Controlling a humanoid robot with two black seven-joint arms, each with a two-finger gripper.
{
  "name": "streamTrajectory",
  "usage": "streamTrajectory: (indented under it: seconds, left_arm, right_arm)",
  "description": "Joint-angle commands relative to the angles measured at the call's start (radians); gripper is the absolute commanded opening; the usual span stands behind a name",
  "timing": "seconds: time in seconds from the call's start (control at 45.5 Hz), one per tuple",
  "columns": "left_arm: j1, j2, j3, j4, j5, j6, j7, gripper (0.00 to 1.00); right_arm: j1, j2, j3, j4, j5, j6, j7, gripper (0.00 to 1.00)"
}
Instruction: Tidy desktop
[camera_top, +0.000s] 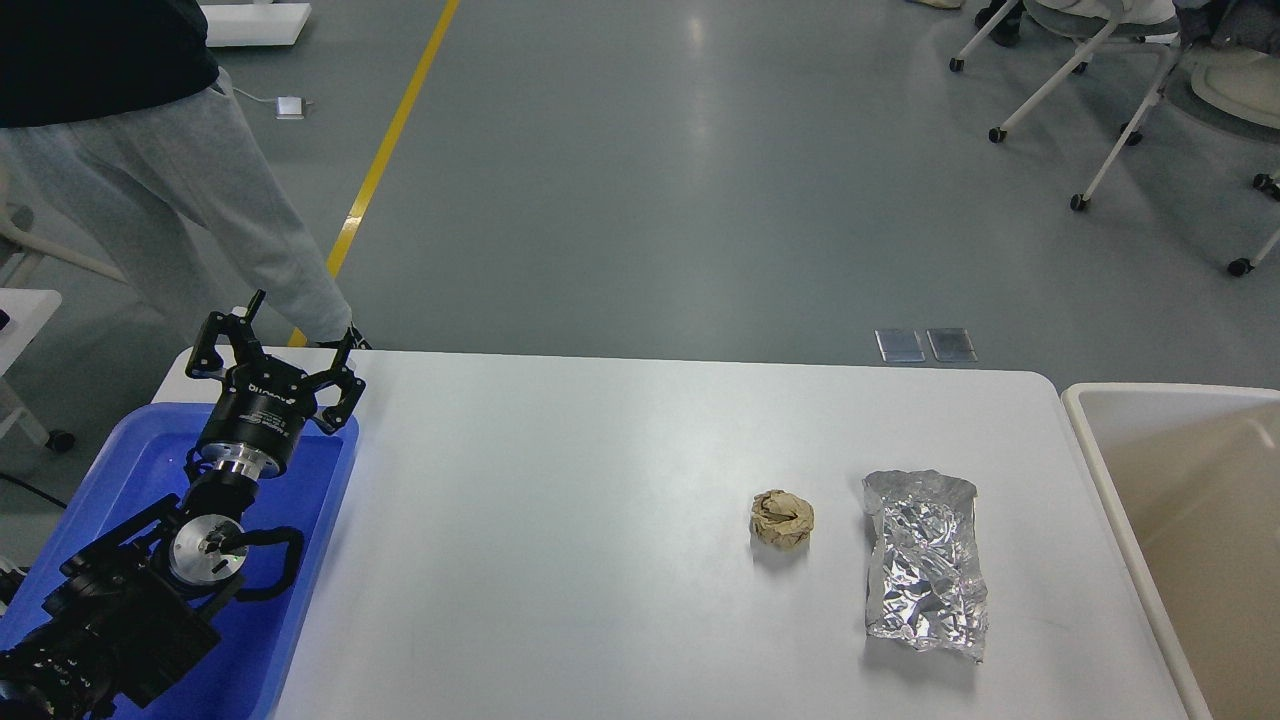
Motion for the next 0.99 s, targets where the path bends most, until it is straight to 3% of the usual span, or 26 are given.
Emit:
streamTrajectory:
  seconds: [0.0,0.066,0.462,0.638,0.77,0.968]
  left_arm:
    - [-0.001,0.0,0.0,0.0,0.0,0.0,0.001,1.0]
    - [-0.001,0.0,0.0,0.0,0.0,0.0,0.0,1.0]
    - [0.001,0.0,0.0,0.0,0.0,0.0,0.0,1.0]
    - [-0.001,0.0,0.0,0.0,0.0,0.0,0.0,1.0]
    - [0.001,0.0,0.0,0.0,0.0,0.0,0.0,1.0]
    - [0.001,0.0,0.0,0.0,0.0,0.0,0.0,1.0]
  right_arm:
    - [0.006,0.008,-0.03,-0.002,0.003,-0.018,-0.002,0.9]
    - [0.008,0.006,-0.027,-0.003,0.007,-0.032,-0.002,0.97]
    - [0.015,-0.006,-0.027,0.015,0.161,-0.022,0.004,0.99]
    - [0.006,-0.118,0.027,0.211,0.161,-0.014,0.009,0.99]
    - [-0.014,-0.189,0.218,0.395,0.159,-0.006,0.012,0.99]
    - [-0.074,-0.195,0.418,0.584,0.144,0.017,0.012,0.99]
